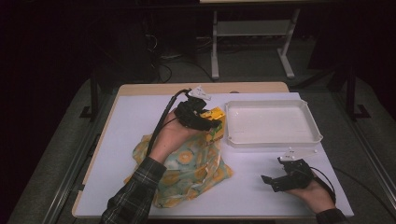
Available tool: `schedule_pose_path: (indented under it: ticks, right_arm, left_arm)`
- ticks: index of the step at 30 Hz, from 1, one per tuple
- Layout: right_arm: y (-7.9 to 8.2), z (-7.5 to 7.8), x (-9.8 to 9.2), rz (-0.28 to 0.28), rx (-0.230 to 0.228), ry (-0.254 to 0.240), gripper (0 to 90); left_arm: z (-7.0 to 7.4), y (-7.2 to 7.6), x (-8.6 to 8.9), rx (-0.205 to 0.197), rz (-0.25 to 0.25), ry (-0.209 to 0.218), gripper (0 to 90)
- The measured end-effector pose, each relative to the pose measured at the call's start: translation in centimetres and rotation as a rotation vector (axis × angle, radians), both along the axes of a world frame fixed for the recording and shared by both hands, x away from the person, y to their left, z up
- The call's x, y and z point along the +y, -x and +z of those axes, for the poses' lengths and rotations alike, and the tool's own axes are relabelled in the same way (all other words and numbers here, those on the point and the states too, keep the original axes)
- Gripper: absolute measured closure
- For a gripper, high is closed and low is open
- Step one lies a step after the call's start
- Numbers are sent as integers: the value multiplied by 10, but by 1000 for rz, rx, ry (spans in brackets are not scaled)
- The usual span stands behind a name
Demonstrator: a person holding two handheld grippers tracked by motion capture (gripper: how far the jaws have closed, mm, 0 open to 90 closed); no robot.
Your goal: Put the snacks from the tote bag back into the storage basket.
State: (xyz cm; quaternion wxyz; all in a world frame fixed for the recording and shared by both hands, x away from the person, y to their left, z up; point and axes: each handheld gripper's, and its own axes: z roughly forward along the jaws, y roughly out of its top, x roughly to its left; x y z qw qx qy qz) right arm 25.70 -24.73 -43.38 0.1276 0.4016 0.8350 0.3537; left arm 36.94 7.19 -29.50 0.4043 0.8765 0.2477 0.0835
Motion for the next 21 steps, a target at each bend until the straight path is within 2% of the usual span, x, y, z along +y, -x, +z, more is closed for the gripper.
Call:
schedule_pose_path:
  ticks: [9,21]
  right_arm:
    - [1,0,0,-5,3,-7,54]
    - [0,1,0,5,-8,-5,54]
  left_arm:
    - [2,-7,-19,-15,-12,2,514]
    - [-5,-17,-45,-18,-19,13,514]
